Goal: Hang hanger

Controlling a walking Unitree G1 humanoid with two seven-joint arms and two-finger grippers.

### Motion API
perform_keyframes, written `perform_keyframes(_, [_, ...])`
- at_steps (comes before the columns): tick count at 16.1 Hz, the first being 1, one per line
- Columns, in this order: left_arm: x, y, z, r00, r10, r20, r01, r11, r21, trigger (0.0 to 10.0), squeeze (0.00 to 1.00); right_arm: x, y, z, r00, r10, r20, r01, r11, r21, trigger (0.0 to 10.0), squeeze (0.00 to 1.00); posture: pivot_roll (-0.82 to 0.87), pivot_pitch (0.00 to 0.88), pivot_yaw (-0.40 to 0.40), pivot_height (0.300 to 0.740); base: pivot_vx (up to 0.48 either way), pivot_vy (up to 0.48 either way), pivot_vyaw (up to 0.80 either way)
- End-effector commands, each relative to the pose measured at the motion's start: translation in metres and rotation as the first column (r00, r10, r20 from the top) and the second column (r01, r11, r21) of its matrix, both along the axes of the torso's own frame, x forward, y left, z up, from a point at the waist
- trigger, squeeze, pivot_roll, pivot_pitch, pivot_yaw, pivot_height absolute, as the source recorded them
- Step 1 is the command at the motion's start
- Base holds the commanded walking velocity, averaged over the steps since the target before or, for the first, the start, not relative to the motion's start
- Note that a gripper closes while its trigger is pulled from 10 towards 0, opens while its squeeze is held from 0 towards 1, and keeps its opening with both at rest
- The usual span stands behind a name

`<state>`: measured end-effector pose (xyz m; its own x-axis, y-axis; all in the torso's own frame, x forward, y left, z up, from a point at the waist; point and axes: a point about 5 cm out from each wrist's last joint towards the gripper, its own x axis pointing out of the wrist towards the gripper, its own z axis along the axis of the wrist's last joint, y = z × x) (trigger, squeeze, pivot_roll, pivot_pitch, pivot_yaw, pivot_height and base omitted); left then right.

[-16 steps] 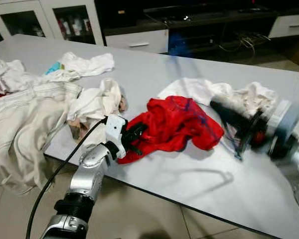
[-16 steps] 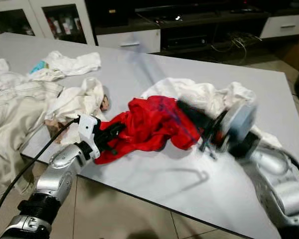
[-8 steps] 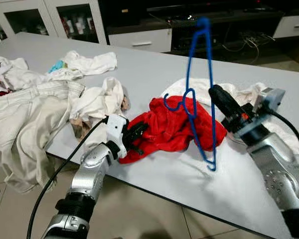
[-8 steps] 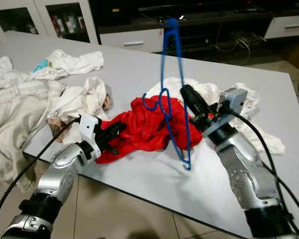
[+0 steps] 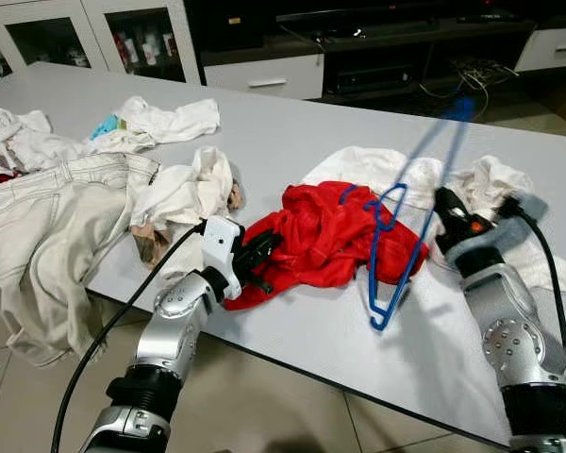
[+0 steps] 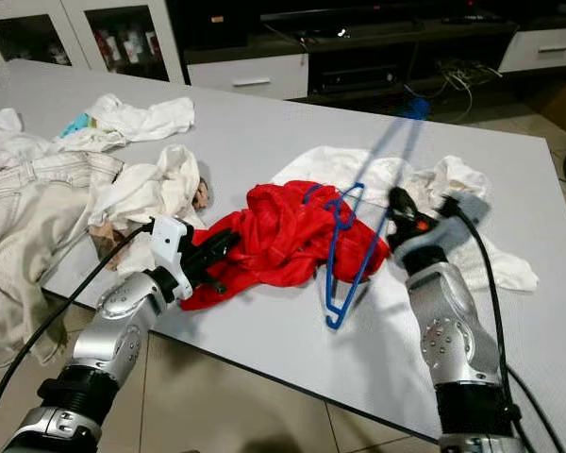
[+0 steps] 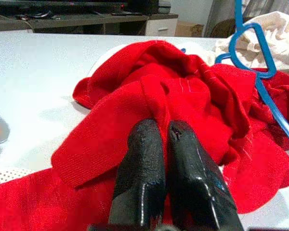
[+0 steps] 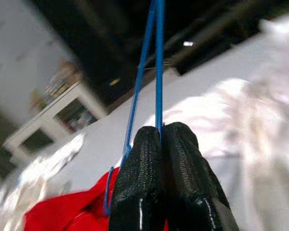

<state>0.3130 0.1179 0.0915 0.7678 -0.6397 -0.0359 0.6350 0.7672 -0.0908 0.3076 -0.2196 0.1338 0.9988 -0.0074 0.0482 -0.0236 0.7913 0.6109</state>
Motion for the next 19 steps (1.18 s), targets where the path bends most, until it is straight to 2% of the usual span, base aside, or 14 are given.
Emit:
perform_keyframes(1, [0.001,0.001,-0.001,1.0,0.003,-0.001,-0.003,1.0,0.018,10.0,0.0,-0.001,-0.005,-0.005,0.998,-0.044,-0.038,0.046,0.997,0.066,0.0,0.0,-0.11,0.0,0.061,0.74,0.0,0.0,0.0])
perform_keyframes(2, [0.001,0.0,-0.001,1.0,0.001,-0.001,-0.001,1.0,0.018,10.0,0.0,-0.004,-0.008,-0.014,0.993,-0.087,-0.085,0.1,0.98,0.17,0.0,0.0,-0.11,0.0,0.061,0.74,0.0,0.0,0.0])
perform_keyframes(3, [0.001,-0.001,-0.001,1.0,0.001,0.0,-0.001,1.0,0.017,10.0,0.0,-0.006,-0.011,-0.018,0.987,-0.119,-0.109,0.139,0.969,0.205,0.0,0.0,-0.11,0.0,0.058,0.74,0.0,0.0,0.0])
perform_keyframes(4, [0.002,-0.001,0.0,1.0,0.002,0.001,-0.002,1.0,0.016,10.0,0.0,-0.011,-0.017,-0.025,0.975,-0.168,-0.143,0.197,0.953,0.228,0.0,0.0,-0.11,0.0,0.058,0.74,0.0,0.0,0.0])
perform_keyframes(6, [0.002,-0.001,0.0,1.0,0.002,0.001,-0.002,1.0,0.016,10.0,0.0,-0.014,-0.018,-0.03,0.969,-0.182,-0.17,0.219,0.947,0.235,0.0,0.0,-0.11,0.0,0.058,0.74,0.0,0.0,0.0])
perform_keyframes(7, [0.002,-0.001,0.0,1.0,0.001,0.001,-0.001,1.0,0.016,10.0,0.0,-0.016,-0.017,-0.032,0.967,-0.178,-0.183,0.22,0.946,0.239,0.0,0.0,-0.11,0.0,0.058,0.74,0.0,0.0,0.0])
perform_keyframes(8, [0.002,-0.002,0.0,1.0,-0.001,0.001,0.001,1.0,0.017,10.0,0.0,-0.02,-0.007,-0.034,0.973,-0.122,-0.196,0.168,0.956,0.24,0.0,0.0,-0.11,0.0,0.058,0.74,0.0,0.0,0.0])
perform_keyframes(9, [0.002,-0.002,0.0,1.0,-0.003,0.0,0.003,1.0,0.017,10.0,0.0,-0.021,0.004,-0.034,0.978,-0.051,-0.202,0.099,0.967,0.237,6.0,0.0,-0.12,0.0,0.062,0.74,0.0,0.0,0.0])
perform_keyframes(10, [0.002,-0.002,0.0,1.0,-0.004,0.001,0.004,1.0,0.017,10.0,0.0,-0.022,0.005,-0.037,0.972,-0.04,-0.231,0.096,0.967,0.236,10.0,0.0,-0.12,0.0,0.061,0.74,0.0,0.0,0.0])
perform_keyframes(14, [0.001,-0.003,-0.001,1.0,-0.002,-0.001,0.002,1.0,0.016,10.0,0.0,-0.03,0.007,-0.049,0.951,-0.006,-0.311,0.077,0.974,0.215,10.0,0.0,-0.11,0.0,0.053,0.74,0.0,0.0,0.0])
perform_keyframes(15, [0.001,-0.002,-0.001,1.0,0.001,0.0,-0.001,1.0,0.015,10.0,0.0,-0.033,0.01,-0.047,0.952,0.021,-0.304,0.047,0.975,0.216,10.0,1.0,-0.11,0.0,0.053,0.74,0.0,0.0,0.0])
perform_keyframes(19, [0.001,-0.002,-0.002,1.0,0.008,0.001,-0.008,1.0,0.013,10.0,0.0,-0.039,0.013,-0.041,0.948,0.126,-0.293,-0.08,0.983,0.165,10.0,1.0,-0.11,0.0,0.044,0.74,0.0,0.0,0.0])
